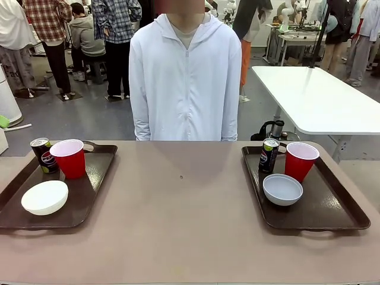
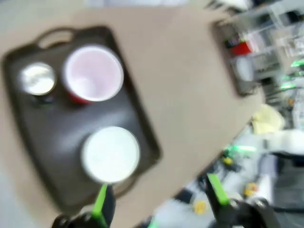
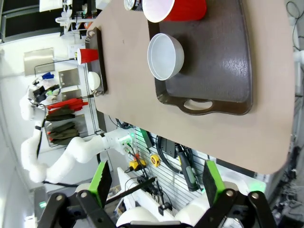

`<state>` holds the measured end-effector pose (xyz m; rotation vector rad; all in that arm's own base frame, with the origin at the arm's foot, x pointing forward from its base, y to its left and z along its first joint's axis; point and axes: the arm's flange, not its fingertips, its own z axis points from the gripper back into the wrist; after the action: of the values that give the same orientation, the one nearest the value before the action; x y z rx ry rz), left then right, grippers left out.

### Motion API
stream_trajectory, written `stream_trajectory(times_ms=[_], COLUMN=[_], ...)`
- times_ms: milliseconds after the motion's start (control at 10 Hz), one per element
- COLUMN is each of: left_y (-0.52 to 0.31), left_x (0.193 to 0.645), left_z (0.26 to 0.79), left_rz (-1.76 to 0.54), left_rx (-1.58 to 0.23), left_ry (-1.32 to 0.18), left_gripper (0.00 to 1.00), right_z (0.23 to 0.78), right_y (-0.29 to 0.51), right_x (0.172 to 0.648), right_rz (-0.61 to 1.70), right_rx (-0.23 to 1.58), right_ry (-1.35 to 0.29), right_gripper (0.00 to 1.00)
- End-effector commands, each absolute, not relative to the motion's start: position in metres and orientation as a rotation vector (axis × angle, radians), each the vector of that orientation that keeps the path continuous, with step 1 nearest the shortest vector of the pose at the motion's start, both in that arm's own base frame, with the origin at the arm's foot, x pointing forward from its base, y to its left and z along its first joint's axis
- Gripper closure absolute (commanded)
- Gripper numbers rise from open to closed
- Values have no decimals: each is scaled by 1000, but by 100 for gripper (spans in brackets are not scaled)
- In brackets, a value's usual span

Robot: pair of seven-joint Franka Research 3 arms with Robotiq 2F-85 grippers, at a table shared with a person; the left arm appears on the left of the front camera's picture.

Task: Prepare tableware on both trays.
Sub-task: Pick up a Picnic Bowl from the table and place it on a Handle tray.

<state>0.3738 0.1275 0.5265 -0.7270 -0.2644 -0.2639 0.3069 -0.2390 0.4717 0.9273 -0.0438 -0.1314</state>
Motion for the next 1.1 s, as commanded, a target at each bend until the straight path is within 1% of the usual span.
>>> stream_trajectory(times_ms=[0,100,300,500,800,900,1000], left_y=[182,204,236,259,260,261,261], left_x=[398,403,409,411,409,409,409], left_z=[501,488,459,438,424,421,421], left_rz=[-189,-144,-66,-30,-102,-8,-8], left_rx=[-986,-1058,-1143,-1172,-1105,-1157,-1157], left_ry=[-156,-148,-140,-115,-97,-93,-93], left_gripper=[0,0,0,0,0,0,0], right_z=[472,472,472,472,472,472,472], right_y=[-238,-238,-238,-238,-238,-238,-238], right_x=[308,308,308,308,308,308,308], right_rz=[-130,-130,-130,-130,-130,-130,-130], right_rx=[927,927,927,927,927,927,927], right_ry=[-43,-43,-43,-43,-43,-43,-43], right_gripper=[0,0,0,0,0,0,0])
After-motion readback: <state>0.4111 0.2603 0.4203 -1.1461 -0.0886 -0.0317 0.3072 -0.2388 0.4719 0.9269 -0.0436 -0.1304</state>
